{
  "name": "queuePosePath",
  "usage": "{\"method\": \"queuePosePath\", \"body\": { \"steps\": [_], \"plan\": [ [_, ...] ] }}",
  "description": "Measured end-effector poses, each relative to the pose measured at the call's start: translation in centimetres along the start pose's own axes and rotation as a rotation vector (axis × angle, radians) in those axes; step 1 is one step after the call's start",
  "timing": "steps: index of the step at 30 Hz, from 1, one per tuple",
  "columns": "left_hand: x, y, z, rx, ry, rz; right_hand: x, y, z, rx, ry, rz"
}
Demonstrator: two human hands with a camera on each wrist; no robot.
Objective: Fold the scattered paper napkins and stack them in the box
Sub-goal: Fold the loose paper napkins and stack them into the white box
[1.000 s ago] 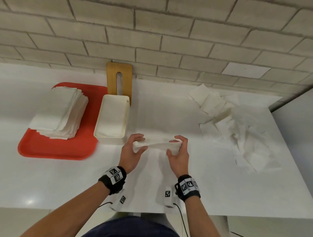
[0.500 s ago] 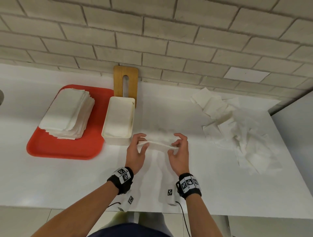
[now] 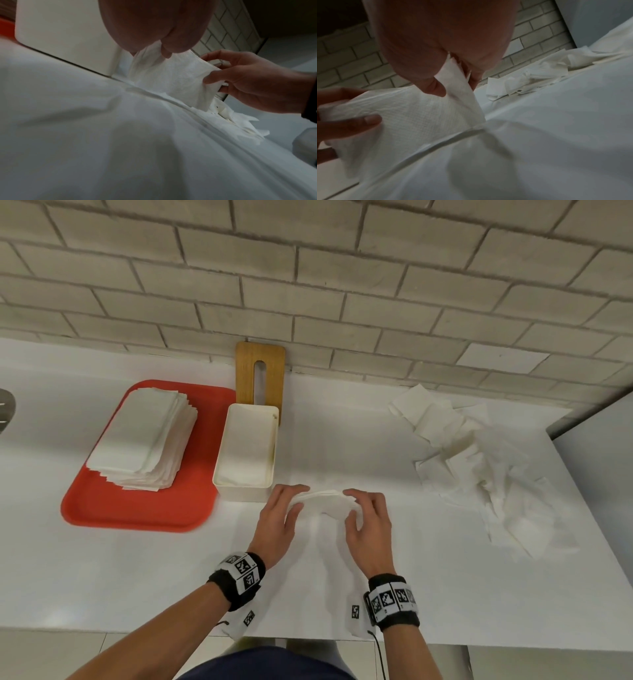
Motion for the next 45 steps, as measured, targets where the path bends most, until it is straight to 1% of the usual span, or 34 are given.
{"method": "queuePosePath", "body": {
  "steps": [2, 4, 6, 7, 8, 9, 11, 12, 13, 15, 16, 18, 20, 21, 24, 25, 27, 30, 32, 33, 35, 36, 37, 38, 39, 42, 45],
  "plan": [
    [0.6, -0.5, -0.1, 0.081, 0.012, 0.043, -0.2, -0.6, -0.2, 0.079, -0.017, -0.083],
    [1.8, -1.0, -0.2, 0.197, 0.065, 0.088, -0.8, -1.7, -0.2, 0.184, -0.026, -0.227],
    [1.8, -0.5, -0.1, 0.236, 0.073, 0.114, -0.9, -2.4, 0.1, 0.211, 0.028, -0.360],
    [1.3, 0.3, 0.1, 0.228, 0.061, 0.117, -0.7, -2.4, 0.3, 0.191, 0.048, -0.386],
    [0.5, 1.2, 0.6, 0.200, 0.036, 0.108, -0.3, -2.3, 0.6, 0.170, 0.055, -0.363],
    [-0.5, 2.5, 1.1, 0.159, 0.004, 0.095, 0.3, -2.0, 0.8, 0.150, 0.048, -0.271],
    [-2.7, 5.9, 2.9, 0.044, -0.039, 0.067, 2.6, -1.3, 1.4, 0.126, 0.012, 0.029],
    [-3.7, 7.9, 4.2, -0.015, -0.049, 0.058, 4.2, -1.0, 1.7, 0.111, 0.022, 0.159],
    [-4.8, 9.9, 5.5, -0.063, -0.052, 0.061, 5.9, -0.9, 2.1, 0.086, 0.059, 0.242],
    [-6.5, 14.0, 8.3, -0.148, -0.068, 0.126, 9.3, -1.5, 3.3, 0.053, 0.164, 0.287],
    [-7.0, 15.8, 9.7, -0.182, -0.069, 0.180, 10.8, -2.4, 4.1, 0.067, 0.190, 0.284],
    [-6.9, 18.3, 12.6, -0.196, -0.019, 0.203, 13.4, -4.5, 6.1, 0.096, 0.159, 0.283],
    [-5.6, 19.7, 15.0, -0.177, 0.022, 0.208, 15.4, -6.8, 8.1, 0.108, 0.080, 0.265],
    [-4.7, 20.0, 15.9, -0.163, 0.043, 0.252, 15.9, -8.0, 9.1, 0.153, 0.025, 0.244],
    [-1.8, 20.5, 16.7, -0.087, 0.072, 0.338, 16.8, -11.1, 10.9, 0.414, -0.170, 0.138],
    [-1.0, 20.4, 16.6, -0.050, 0.065, 0.366, 16.8, -11.7, 11.1, 0.470, -0.208, 0.104],
    [0.7, 19.9, 15.9, 0.062, 0.072, 0.426, 16.8, -12.2, 11.2, 0.505, -0.232, 0.049],
    [2.9, 18.5, 15.1, 0.274, 0.142, 0.488, 16.2, -12.5, 10.9, 0.514, -0.243, -0.024],
    [4.0, 17.4, 15.0, 0.416, 0.180, 0.548, 16.0, -12.6, 10.5, 0.551, -0.209, -0.073],
    [4.4, 16.9, 15.0, 0.479, 0.181, 0.605, 16.2, -12.4, 10.2, 0.545, -0.163, -0.123],
    [5.1, 15.9, 15.4, 0.559, 0.162, 0.734, 17.0, -11.4, 9.9, 0.381, -0.025, -0.324],
    [5.4, 15.5, 15.7, 0.582, 0.152, 0.776, 17.4, -11.2, 9.8, 0.329, 0.054, -0.434],
    [5.5, 15.1, 16.0, 0.602, 0.148, 0.810, 17.9, -11.3, 9.6, 0.307, 0.136, -0.511],
    [5.8, 14.8, 16.3, 0.621, 0.150, 0.844, 18.2, -11.8, 9.2, 0.324, 0.218, -0.560],
    [6.0, 14.4, 16.5, 0.638, 0.155, 0.883, 18.2, -12.4, 8.9, 0.398, 0.250, -0.560],
    [6.5, 12.9, 17.0, 0.697, 0.193, 0.998, 17.2, -13.9, 8.0, 0.679, 0.223, -0.511],
    [6.9, 11.5, 17.0, 0.725, 0.244, 1.056, 16.8, -14.4, 7.7, 0.776, 0.258, -0.500]
  ]
}}
Point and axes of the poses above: each hand's wrist, its own z-axis towards the middle knuckle, its own y-axis out of the back of the hand, x = y × z, the point moved 3 cm from there along z, towards the middle knuckle, and after that the axes turned 5 degrees about x, right-handed, at the moved point
